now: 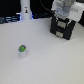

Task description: Open the kcup holder, insert the kcup into the holder, and close the kcup holder

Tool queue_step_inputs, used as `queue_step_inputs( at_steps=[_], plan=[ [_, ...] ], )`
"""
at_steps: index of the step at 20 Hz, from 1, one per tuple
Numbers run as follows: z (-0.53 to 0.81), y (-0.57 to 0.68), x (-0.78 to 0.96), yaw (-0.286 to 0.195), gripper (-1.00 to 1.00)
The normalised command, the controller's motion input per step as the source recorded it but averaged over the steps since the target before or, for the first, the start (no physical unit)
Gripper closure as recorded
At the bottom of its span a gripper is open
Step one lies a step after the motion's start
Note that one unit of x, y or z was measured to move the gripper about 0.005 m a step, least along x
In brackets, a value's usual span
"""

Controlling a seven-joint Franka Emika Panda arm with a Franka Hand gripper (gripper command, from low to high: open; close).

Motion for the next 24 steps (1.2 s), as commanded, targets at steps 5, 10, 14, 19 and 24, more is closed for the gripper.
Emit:
queue_step_inputs(
  at_steps=[5,10,14,19,24],
  plan=[
    [0.15,-0.21,0.47,-0.033,1.0],
    [0.17,-0.26,0.87,-0.058,1.0],
    [0.14,-0.3,0.93,-0.08,1.0],
    [0.09,-0.3,0.95,-0.08,1.0],
    [0.12,-0.3,0.96,-0.07,1.0]
  ],
)
